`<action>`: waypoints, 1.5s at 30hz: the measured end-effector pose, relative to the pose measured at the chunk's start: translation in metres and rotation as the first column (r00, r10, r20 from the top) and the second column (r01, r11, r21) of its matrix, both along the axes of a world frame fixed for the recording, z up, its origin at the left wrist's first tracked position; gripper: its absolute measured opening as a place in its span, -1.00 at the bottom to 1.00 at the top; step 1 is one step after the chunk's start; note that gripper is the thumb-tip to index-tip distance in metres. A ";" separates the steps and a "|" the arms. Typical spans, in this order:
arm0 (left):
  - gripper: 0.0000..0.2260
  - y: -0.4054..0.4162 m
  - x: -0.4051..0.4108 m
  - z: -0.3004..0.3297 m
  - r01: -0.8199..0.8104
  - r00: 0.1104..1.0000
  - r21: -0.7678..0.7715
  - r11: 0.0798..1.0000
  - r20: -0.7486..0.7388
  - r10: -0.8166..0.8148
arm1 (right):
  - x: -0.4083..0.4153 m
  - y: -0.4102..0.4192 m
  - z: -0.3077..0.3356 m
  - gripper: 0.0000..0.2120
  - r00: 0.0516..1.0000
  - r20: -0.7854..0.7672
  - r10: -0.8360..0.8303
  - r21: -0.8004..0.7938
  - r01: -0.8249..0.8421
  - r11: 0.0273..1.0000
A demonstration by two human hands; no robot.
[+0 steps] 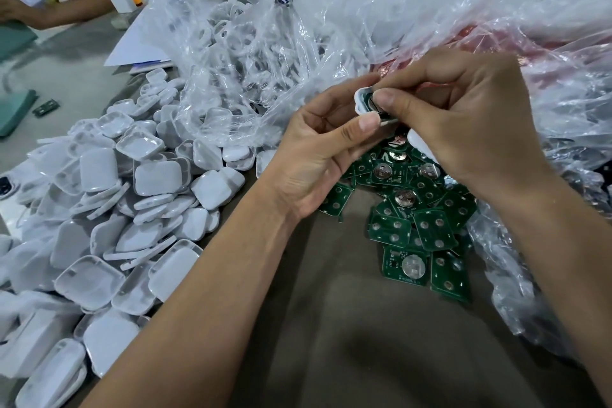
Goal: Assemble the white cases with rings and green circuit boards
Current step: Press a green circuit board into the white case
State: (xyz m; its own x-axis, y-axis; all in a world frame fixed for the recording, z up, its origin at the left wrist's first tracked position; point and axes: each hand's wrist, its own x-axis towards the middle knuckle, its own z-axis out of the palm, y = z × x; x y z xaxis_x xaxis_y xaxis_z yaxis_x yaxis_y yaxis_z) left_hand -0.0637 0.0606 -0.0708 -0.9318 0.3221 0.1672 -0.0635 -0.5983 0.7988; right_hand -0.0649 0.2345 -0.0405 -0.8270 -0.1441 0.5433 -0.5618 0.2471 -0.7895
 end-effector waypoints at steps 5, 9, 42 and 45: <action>-0.65 -0.003 -0.001 0.003 0.053 0.996 0.077 0.996 0.063 -0.057 | 0.000 0.006 0.002 -0.89 0.997 -0.077 0.021 0.131 -0.011 0.991; -0.63 -0.004 -0.001 0.003 0.093 0.992 0.082 0.992 0.080 -0.100 | -0.005 0.012 0.001 -0.88 0.992 -0.114 0.057 0.182 -0.036 0.983; -0.49 -0.012 -0.003 0.003 0.234 0.954 0.163 0.959 0.151 -0.258 | -0.001 0.015 0.009 -0.84 0.987 -0.142 0.081 0.215 -0.049 0.975; -0.47 -0.012 -0.004 0.002 0.230 0.954 0.172 0.958 0.153 -0.256 | 0.000 0.013 0.008 -0.85 0.987 -0.148 0.068 0.217 -0.035 0.976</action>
State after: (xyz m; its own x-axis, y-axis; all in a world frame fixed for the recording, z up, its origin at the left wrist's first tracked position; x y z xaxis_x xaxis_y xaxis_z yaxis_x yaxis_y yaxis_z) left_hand -0.0679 0.0486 -0.0693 -0.8471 0.5260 0.0759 -0.3500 -0.6597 0.6651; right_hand -0.0648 0.2478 -0.0324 -0.7242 -0.3107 0.6157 -0.6889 0.3677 -0.6247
